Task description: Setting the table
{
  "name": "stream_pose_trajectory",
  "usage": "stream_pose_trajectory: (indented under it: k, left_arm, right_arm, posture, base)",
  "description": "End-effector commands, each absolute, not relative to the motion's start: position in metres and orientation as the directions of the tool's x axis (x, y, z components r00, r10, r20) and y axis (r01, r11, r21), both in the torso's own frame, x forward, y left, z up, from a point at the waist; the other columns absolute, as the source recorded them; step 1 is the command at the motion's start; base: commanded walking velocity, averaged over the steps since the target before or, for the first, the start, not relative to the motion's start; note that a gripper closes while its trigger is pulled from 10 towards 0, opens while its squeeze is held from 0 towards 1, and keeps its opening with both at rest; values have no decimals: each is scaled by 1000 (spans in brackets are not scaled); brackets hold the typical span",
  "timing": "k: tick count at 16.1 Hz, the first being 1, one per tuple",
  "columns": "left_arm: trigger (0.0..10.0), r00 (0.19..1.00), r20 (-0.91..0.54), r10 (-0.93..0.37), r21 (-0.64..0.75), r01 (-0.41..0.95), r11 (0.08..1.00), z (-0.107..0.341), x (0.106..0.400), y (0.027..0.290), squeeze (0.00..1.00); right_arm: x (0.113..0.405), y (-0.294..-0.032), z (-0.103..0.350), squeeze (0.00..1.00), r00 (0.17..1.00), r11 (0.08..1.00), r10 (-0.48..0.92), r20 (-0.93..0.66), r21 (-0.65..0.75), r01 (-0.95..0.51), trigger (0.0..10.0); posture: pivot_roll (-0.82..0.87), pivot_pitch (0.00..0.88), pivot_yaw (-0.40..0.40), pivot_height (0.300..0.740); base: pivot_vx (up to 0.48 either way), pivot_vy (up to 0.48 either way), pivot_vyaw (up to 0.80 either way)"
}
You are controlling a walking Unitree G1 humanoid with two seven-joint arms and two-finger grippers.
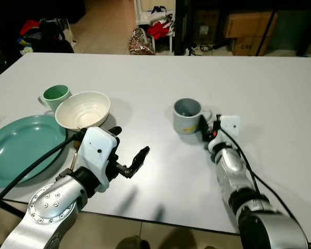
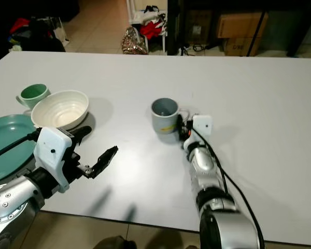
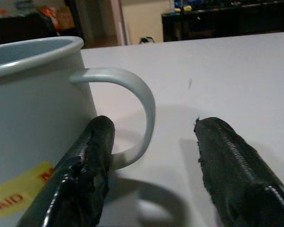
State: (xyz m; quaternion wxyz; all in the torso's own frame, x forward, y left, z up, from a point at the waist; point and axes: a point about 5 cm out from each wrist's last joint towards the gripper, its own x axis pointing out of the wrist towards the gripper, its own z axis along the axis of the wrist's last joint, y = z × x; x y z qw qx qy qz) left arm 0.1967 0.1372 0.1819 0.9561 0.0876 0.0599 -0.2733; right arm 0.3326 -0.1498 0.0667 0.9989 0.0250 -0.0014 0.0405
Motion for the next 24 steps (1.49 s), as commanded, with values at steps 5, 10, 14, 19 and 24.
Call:
stream_pose_trajectory:
  k: [5, 10, 14, 19, 24]
  left_arm:
    - [10000, 842, -177, -510, 121, 533, 838, 178, 197, 137, 0]
    - [10000, 874, -150, -462, 59, 474, 878, 171, 205, 135, 0]
    - [10000, 937, -113, -330, 55, 338, 940, 166, 214, 149, 0]
    - [10000, 990, -69, -123, 121, 131, 984, 174, 202, 168, 0]
    - [10000, 991, -42, -131, 127, 135, 983, 179, 208, 160, 0]
  right_arm:
    - [317, -146, 72, 0, 974, 981, 187, 125, 26, -192, 10000]
    - [288, -146, 77, 0, 942, 952, 294, 165, 35, -303, 10000]
    - [249, -156, 108, 0, 944, 947, 294, 150, 88, -309, 10000]
    - [217, -165, 162, 0, 973, 974, 220, 71, 34, -223, 10000]
    - [211, -153, 169, 0, 972, 971, 237, 4, 24, -237, 10000]
  posture:
    - [144, 53, 124, 740]
    - [83, 15, 104, 740]
    - [44, 0, 60, 740]
    - [24, 0, 10, 740]
    - [5, 0, 41, 740]
  base:
    - [0, 0, 0]
    - [0, 0, 0]
    - [0, 0, 0]
    - [0, 0, 480]
    - [0, 0, 800]
